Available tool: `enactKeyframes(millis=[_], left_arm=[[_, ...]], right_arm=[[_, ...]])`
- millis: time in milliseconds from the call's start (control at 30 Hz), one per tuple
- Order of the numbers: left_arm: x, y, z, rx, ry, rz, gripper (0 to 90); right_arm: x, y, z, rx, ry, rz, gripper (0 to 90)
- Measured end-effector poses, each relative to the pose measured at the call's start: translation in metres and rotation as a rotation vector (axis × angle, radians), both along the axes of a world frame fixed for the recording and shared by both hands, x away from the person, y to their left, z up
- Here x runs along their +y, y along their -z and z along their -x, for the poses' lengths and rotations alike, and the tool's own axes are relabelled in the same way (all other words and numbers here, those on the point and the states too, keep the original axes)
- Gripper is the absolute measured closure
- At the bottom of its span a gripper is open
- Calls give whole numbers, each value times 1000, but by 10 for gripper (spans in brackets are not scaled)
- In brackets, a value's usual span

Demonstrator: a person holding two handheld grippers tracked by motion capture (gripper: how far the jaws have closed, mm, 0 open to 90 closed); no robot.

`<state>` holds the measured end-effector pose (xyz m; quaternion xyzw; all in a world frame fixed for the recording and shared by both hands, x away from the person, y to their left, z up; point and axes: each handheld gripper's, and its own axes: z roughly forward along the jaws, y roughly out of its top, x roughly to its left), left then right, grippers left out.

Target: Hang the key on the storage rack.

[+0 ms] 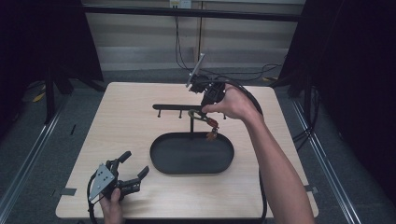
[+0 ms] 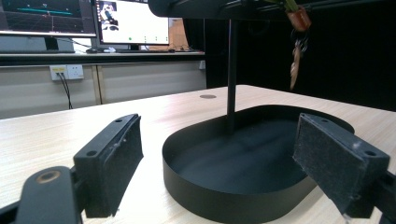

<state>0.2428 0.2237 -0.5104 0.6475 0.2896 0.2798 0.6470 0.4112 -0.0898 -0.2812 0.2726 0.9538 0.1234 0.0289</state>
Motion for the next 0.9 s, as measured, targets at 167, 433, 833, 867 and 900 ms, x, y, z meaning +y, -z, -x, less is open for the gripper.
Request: enactKeyframes(millis=[167,433,833,867,900], left_arm=[[0,0,0,2,0,-1,154],[0,0,0,-1,0,-4,154],[0,0,0,1,0,2,153],[0,0,0,-2,2,2,154],[0,0,0,2,-1,2,153]], right_arm=[[-4,-1,0,3,13,-1,834],[-4,-1,-1,13,16,-11,813],[-8,-2,-3,35,21,-22,766],[-8,-2,-4,35,23,-22,766],[-9,-1,-4,43,25,-20,766]])
